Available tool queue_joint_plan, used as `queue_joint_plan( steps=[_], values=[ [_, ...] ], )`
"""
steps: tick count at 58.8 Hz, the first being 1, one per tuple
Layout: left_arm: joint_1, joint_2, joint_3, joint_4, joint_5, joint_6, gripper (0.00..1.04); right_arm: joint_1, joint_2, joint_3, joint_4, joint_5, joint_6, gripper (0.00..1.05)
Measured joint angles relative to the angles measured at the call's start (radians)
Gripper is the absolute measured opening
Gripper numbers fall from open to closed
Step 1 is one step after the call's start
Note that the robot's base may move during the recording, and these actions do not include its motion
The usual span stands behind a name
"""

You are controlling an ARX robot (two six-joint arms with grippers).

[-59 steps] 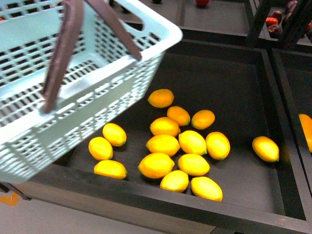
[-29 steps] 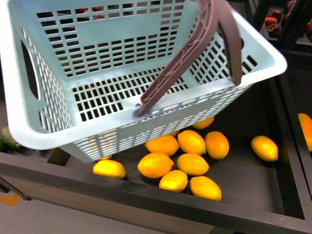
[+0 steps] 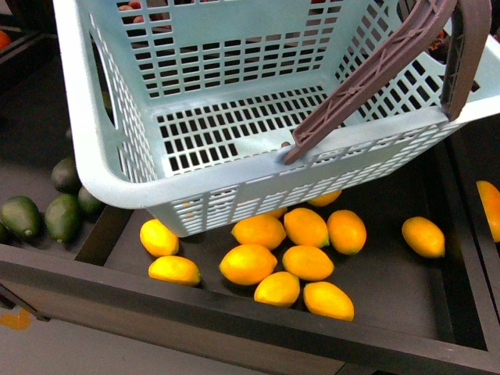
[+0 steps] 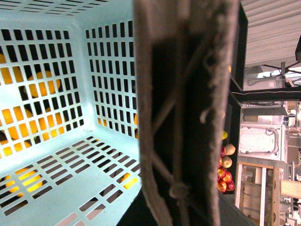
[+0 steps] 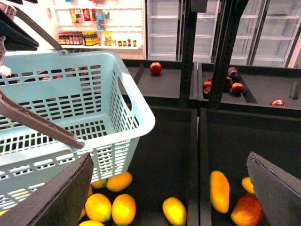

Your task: Pick mango and avocado into basket

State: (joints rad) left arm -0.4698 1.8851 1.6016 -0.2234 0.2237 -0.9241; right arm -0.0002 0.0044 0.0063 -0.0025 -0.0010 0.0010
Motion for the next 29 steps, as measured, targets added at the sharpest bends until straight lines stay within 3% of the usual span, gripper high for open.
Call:
queue_joint_plan(
  steps=[7,10,12,25,29],
  values=[
    [0.003,0.000,0.000,0.000,-0.006,0.000,0.06,0.004,0.013,0.007,-0.022,0.020,0.014,0.97],
    [0.005,0.000,0.000,0.000,-0.006,0.000,0.06,0.003,0.135,0.091,-0.192,0.084,0.095,0.97],
    [0.005,0.000,0.000,0.000,-0.004,-0.001,0.06,-0.027,0.281,0.146,-0.224,0.086,0.154,0.97],
    [0.002,0.000,0.002,0.000,0.003,-0.001,0.06,-0.220,1.139,0.388,0.361,0.036,0.229,0.97],
    [0.003,0.000,0.002,0.000,0.002,-0.001,0.06,-0.246,1.406,0.512,0.461,0.048,0.244,0.97]
  ],
)
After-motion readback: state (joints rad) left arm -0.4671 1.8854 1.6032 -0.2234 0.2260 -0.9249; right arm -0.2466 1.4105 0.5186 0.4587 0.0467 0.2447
